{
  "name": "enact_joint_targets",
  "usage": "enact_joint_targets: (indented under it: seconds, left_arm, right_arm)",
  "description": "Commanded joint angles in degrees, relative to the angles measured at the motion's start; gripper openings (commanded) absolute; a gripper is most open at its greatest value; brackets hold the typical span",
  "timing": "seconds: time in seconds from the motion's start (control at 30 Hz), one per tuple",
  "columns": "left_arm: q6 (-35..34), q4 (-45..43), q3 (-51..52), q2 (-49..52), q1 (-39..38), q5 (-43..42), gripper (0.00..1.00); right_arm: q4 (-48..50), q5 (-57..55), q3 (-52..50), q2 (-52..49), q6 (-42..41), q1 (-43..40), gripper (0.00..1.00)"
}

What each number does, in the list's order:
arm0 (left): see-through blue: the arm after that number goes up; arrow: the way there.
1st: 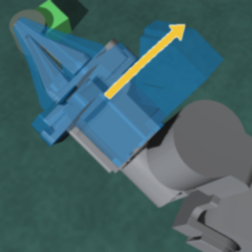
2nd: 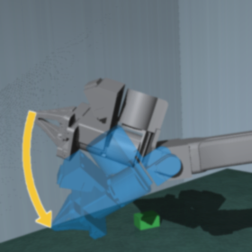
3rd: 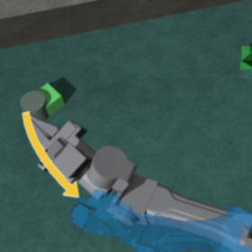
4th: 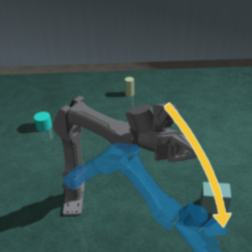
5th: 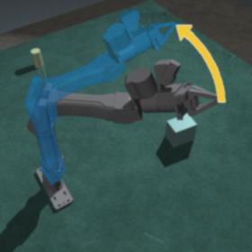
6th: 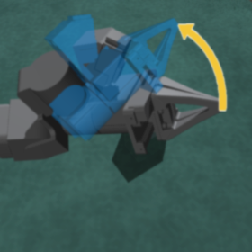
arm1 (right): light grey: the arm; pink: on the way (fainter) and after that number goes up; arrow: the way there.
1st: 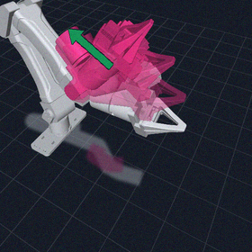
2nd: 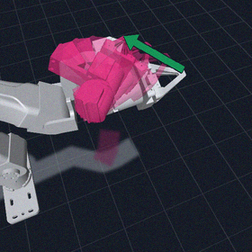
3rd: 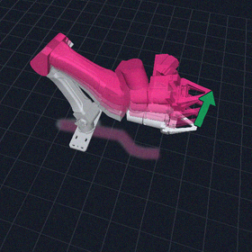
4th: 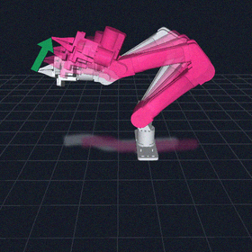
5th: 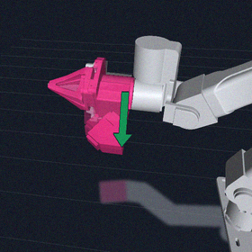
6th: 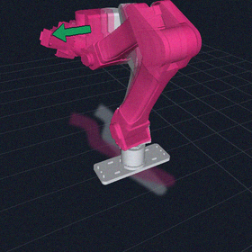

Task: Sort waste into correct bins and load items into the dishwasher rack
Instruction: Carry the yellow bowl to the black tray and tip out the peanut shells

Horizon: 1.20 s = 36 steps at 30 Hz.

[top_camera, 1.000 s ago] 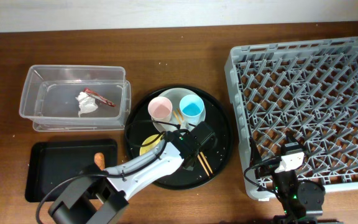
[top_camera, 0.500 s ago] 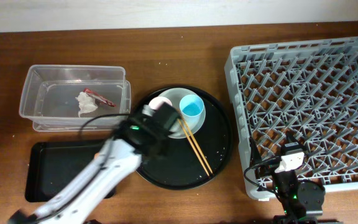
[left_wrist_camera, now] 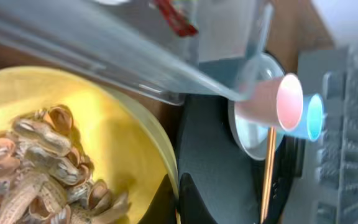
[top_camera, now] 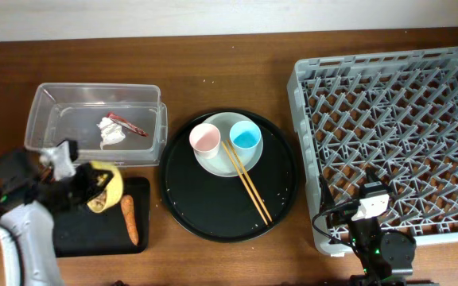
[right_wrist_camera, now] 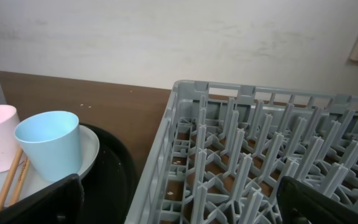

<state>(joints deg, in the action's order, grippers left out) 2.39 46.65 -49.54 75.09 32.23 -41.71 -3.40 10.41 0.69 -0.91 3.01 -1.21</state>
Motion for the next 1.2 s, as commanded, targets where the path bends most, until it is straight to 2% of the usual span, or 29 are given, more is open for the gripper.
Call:
enact_joint_targets:
  seconds: [0.0,0.13,0.2,0.3,0.57,0.63,0.7,0.73,0.77,0.8,0.83,0.93,0.97,1.0,1.03,1.07,1.1,1.13,1.17]
  left_arm:
    - [8.0,-0.5,4.8,-0.8,13.6,-17.8,0.0]
    - [14.1,1.9,7.3,-0.8,24.1,-32.7,0.0]
    - [14.2,2.0,7.7,-0.8,27.4,-35.7,0.0]
    - [14.2,2.1,7.9,-0.8,30.1,-34.7,0.0]
    - [14.0,6.8,7.9,-0.8,30.3,-35.0,0.0]
    - [14.6,6.9,7.9,-0.8,30.3,-35.1,0.0]
    - [15.3,11.9,7.9,-0.8,30.3,-36.0,0.0]
    - [17.8,13.0,7.9,-0.8,30.3,-37.6,0.0]
    - [17.9,11.5,7.9,-0.8,30.4,-37.6,0.0]
    - [17.8,11.1,7.9,-0.8,30.4,-37.4,0.0]
    - [17.9,16.1,7.9,-0.8,30.4,-37.6,0.0]
    - [17.1,10.7,7.9,-0.8,30.4,-36.4,0.0]
    - [17.0,13.8,7.9,-0.8,30.4,-36.3,0.0]
    - [17.3,13.5,7.9,-0.8,30.4,-36.5,0.0]
    - [14.7,12.9,7.9,-0.8,30.4,-36.5,0.0]
    - [14.7,17.0,7.9,-0.9,30.4,-37.1,0.0]
    - [19.5,19.0,7.9,-0.9,30.4,-39.7,0.0]
    - [19.9,14.2,7.9,-0.9,30.5,-39.0,0.0]
    - [16.8,12.5,7.9,-0.8,30.5,-36.8,0.0]
  right_arm:
    - [-0.2,-0.1,-0.4,0.4,-0.5,-0.3,0.98]
    - [-0.2,-0.2,-0.4,0.4,-0.5,-0.3,0.98]
    - [-0.2,-0.2,-0.4,0.4,-0.5,-0.3,0.98]
    - [-0.2,-0.2,-0.4,0.4,-0.5,-0.3,0.99]
    - [-0.2,-0.2,-0.4,0.4,-0.5,-0.3,0.98]
    - [-0.2,-0.2,-0.4,0.4,-0.5,-0.3,0.98]
    - [-0.2,-0.2,-0.4,0.4,-0.5,-0.3,0.98]
    - [-0.2,-0.2,-0.4,0.4,-0.5,-0.3,0.98]
    - [-0.2,-0.2,-0.4,0.4,-0.5,-0.3,0.98]
    - [-0.2,-0.2,-0.4,0.4,-0.5,-0.3,0.98]
    - [-0.2,-0.2,-0.4,0.4,-0.5,-0.3,0.98]
    - [-0.2,-0.2,-0.4,0.4,-0.5,-0.3,0.98]
    - [-0.2,-0.2,-0.4,0.4,-0.5,-0.3,0.98]
    - [-0.2,-0.2,-0.4,0.4,-0.5,-0.3,0.98]
    - [-0.2,-0.2,-0.4,0.4,-0.5,-0.3,0.98]
    - [-0.2,-0.2,-0.4,0.4,-0.5,-0.3,0.98]
    - [-0.2,-0.2,-0.4,0.4,-0.5,-0.3,0.98]
    - [-0.2,-0.2,-0.4,0.4,-0.5,-0.3,0.98]
    - [-0.2,-0.2,-0.4,0.4,-0.5,-0.3,0.98]
